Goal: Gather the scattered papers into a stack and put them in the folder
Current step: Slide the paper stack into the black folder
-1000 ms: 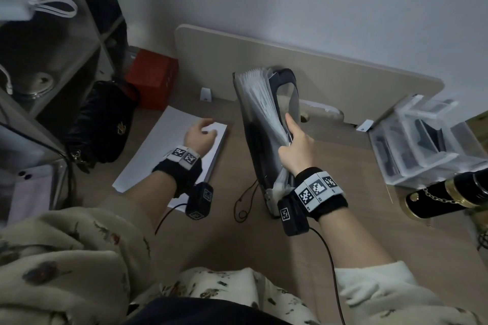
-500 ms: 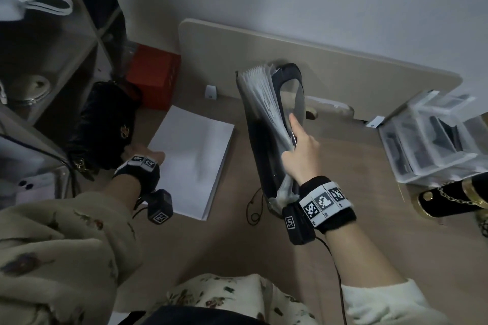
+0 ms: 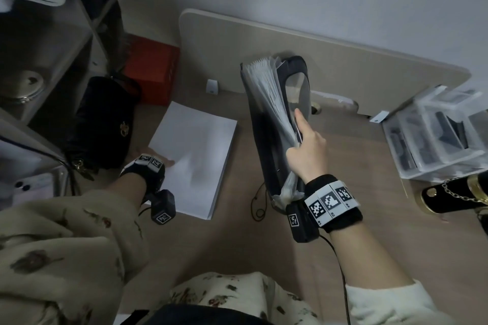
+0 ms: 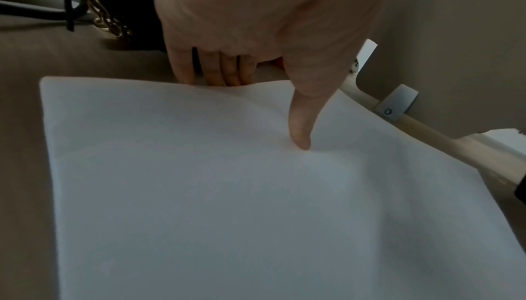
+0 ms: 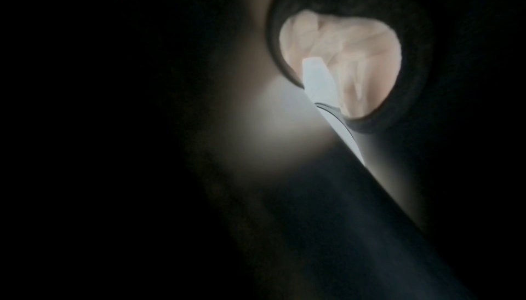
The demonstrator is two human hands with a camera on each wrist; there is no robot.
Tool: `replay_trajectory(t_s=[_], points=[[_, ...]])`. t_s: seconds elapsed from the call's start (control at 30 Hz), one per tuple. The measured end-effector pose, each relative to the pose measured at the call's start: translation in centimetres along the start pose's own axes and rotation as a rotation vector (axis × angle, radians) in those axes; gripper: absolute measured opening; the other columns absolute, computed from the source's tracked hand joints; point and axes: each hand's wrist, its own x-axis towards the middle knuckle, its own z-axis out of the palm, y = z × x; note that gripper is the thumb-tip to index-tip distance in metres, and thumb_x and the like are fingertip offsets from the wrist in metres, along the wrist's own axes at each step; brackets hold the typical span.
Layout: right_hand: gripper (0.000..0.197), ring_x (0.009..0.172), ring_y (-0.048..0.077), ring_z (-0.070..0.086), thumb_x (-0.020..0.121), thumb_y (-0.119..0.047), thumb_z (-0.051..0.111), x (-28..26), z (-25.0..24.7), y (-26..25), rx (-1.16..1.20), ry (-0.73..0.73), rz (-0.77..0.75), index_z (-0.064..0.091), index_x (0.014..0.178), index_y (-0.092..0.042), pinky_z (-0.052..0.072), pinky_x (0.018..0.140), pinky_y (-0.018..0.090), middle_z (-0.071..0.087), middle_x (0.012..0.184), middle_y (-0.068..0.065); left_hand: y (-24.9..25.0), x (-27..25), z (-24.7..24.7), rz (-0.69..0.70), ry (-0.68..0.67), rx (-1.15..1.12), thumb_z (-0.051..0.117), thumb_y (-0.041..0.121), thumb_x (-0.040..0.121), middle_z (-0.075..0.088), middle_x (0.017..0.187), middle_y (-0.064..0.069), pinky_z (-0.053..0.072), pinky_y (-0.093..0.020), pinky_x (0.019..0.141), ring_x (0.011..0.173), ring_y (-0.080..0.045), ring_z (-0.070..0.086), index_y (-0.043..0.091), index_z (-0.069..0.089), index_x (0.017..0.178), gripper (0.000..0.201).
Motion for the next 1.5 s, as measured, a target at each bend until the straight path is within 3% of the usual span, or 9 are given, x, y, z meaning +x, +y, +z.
replay_trajectory(t_s=[0.13, 0.23, 0.43, 0.8, 0.93, 1.07, 1.2, 1.33, 1.5], points=[[0.087, 0.107, 0.031, 0.051, 0.074, 0.008, 0.043, 0.0, -0.2, -0.1, 0.007, -0.003, 0.006, 0.028, 0.148, -0.035, 0.035, 0.091, 0.024, 0.057, 0.119, 0.015, -0.1, -0.7, -0.4, 0.107, -0.085, 0.148, 0.039, 0.065, 0.09, 0.016, 0.159, -0.009, 0.021, -0.049, 0.116, 0.144, -0.032, 0.02, 0.021, 0.025, 0.15, 0.075], [0.087, 0.106, 0.03, 0.052, 0.074, 0.008, 0.044, -0.1, -0.2, 0.0, 0.003, 0.005, 0.006, 0.029, 0.148, -0.035, 0.036, 0.092, 0.024, 0.057, 0.119, 0.015, -0.4, 0.2, 0.0, 0.212, -0.107, 0.294, 0.046, 0.046, 0.096, 0.024, 0.157, -0.008, 0.027, -0.044, 0.115, 0.142, -0.03, 0.028, 0.023, 0.03, 0.148, 0.058], [0.086, 0.106, 0.03, 0.051, 0.074, 0.007, 0.044, 0.0, -0.1, 0.0, 0.001, 0.008, 0.01, 0.029, 0.148, -0.036, 0.036, 0.092, 0.024, 0.057, 0.119, 0.015, -0.8, 2.6, 1.2, 0.249, -0.074, 0.309, 0.058, 0.046, 0.088, 0.04, 0.148, -0.008, 0.038, -0.045, 0.107, 0.13, -0.031, 0.044, 0.023, 0.042, 0.141, 0.06], [0.085, 0.107, 0.03, 0.052, 0.075, 0.006, 0.045, 0.1, -0.1, 0.3, -0.014, 0.015, -0.003, 0.029, 0.148, -0.035, 0.038, 0.095, 0.027, 0.058, 0.12, 0.014, 0.0, -1.7, 0.0, 0.229, 0.007, 0.322, 0.048, 0.029, 0.098, 0.027, 0.155, -0.008, 0.033, -0.042, 0.112, 0.138, -0.031, 0.034, 0.025, 0.032, 0.147, 0.051], [0.085, 0.109, 0.031, 0.053, 0.074, 0.006, 0.045, 0.2, -0.2, 0.3, -0.001, 0.015, 0.002, 0.03, 0.147, -0.035, 0.038, 0.096, 0.027, 0.058, 0.121, 0.014, 0.0, -1.1, -0.4, 0.194, -0.072, 0.239, 0.051, 0.047, 0.094, 0.033, 0.152, -0.012, 0.034, -0.043, 0.108, 0.135, -0.033, 0.038, 0.016, 0.038, 0.144, 0.06], [0.087, 0.104, 0.031, 0.054, 0.073, 0.005, 0.044, 0.2, -0.2, 0.4, -0.007, 0.025, 0.002, 0.03, 0.147, -0.037, 0.042, 0.098, 0.033, 0.059, 0.115, 0.014, -1.3, 2.8, 0.0, 0.233, -0.138, 0.208, 0.054, 0.04, 0.094, 0.036, 0.151, -0.01, 0.032, -0.044, 0.112, 0.135, -0.031, 0.038, 0.016, 0.041, 0.142, 0.056], [0.086, 0.104, 0.03, 0.054, 0.074, 0.005, 0.044, 0.2, -0.3, 0.5, -0.015, 0.018, -0.001, 0.029, 0.147, -0.037, 0.042, 0.095, 0.03, 0.059, 0.117, 0.013, -1.8, 3.0, -0.3, 0.23, -0.161, 0.18, 0.04, 0.043, 0.1, 0.026, 0.156, -0.004, 0.022, -0.04, 0.116, 0.141, -0.028, 0.028, 0.023, 0.031, 0.148, 0.053], [0.086, 0.099, 0.029, 0.054, 0.074, 0.006, 0.044, 0.2, -0.4, 0.4, -0.012, 0.017, 0.0, 0.029, 0.147, -0.037, 0.042, 0.092, 0.03, 0.06, 0.111, 0.013, -0.4, 1.3, -1.6, 0.242, -0.228, 0.162, 0.021, 0.071, 0.088, 0.029, 0.154, -0.011, 0.025, -0.039, 0.115, 0.14, -0.028, 0.031, 0.011, 0.031, 0.147, 0.085], [0.086, 0.1, 0.028, 0.054, 0.074, 0.007, 0.044, 0.3, -0.3, 0.6, 0.001, 0.016, 0.0, 0.03, 0.147, -0.037, 0.041, 0.092, 0.029, 0.059, 0.113, 0.012, 0.7, 1.4, -1.8, 0.226, -0.275, 0.158, 0.04, 0.041, 0.1, 0.037, 0.148, -0.017, 0.03, -0.037, 0.112, 0.135, -0.03, 0.038, 0.002, 0.04, 0.14, 0.057]])
